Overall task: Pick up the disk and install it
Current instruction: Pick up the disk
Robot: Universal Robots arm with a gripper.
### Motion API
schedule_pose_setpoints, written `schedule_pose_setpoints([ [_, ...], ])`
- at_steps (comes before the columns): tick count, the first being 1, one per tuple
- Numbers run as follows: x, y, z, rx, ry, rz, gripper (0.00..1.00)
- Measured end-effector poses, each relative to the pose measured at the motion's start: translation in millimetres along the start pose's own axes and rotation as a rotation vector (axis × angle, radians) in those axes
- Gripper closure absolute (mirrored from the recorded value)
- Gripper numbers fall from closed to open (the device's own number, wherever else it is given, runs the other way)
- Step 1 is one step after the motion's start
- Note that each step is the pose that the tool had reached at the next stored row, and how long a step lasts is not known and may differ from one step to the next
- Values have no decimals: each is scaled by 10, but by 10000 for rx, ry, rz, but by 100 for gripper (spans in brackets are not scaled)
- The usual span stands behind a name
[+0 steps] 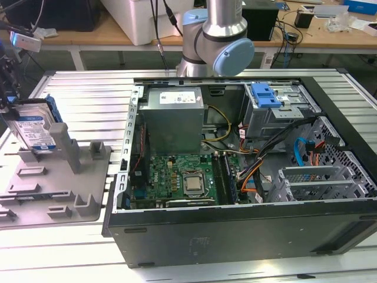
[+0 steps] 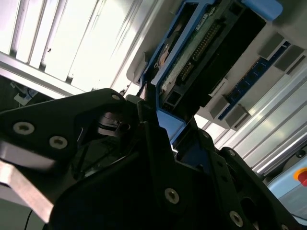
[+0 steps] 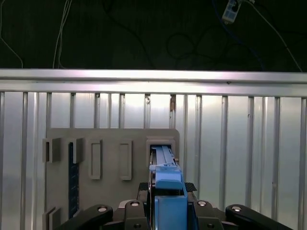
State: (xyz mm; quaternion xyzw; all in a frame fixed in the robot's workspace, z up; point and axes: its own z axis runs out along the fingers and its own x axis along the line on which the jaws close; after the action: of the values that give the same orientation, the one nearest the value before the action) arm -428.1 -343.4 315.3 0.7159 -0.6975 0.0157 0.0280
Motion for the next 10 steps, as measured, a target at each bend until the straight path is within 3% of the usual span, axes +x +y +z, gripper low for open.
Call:
schedule_pose_setpoints([
  [10, 12, 4, -208, 0, 1, 1, 63],
])
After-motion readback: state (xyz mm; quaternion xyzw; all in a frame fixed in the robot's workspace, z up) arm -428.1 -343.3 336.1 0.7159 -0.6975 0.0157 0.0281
